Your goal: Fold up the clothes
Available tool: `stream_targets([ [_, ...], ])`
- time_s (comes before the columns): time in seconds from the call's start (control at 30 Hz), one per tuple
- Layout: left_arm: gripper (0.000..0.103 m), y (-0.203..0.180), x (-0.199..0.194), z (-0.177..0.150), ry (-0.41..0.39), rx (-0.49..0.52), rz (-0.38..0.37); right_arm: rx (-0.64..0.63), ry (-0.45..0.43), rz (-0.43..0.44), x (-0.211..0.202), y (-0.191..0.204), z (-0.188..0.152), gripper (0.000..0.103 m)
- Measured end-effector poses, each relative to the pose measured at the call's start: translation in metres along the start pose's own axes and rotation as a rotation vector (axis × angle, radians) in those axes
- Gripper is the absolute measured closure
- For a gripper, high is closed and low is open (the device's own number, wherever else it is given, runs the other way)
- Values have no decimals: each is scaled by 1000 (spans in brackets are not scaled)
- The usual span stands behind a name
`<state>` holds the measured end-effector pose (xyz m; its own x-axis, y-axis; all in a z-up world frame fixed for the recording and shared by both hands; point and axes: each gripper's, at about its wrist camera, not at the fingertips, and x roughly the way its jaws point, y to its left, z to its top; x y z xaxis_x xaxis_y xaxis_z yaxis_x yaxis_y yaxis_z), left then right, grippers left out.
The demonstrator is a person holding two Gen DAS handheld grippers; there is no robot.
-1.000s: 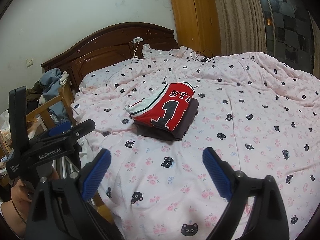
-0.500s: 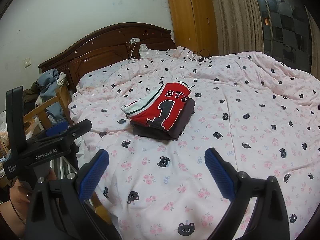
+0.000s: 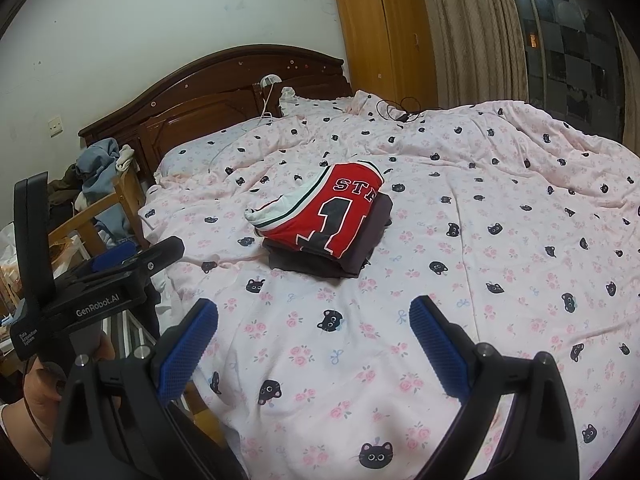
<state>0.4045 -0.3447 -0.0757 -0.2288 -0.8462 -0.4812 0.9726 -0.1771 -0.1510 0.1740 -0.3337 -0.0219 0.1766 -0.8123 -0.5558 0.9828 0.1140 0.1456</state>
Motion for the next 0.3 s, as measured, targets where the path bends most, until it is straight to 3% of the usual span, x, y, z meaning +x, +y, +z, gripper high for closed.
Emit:
stream_targets([
  [0.3, 0, -2, -1, -1, -5, 6, 5, -1, -3, 5, -2, 2, 0, 5],
])
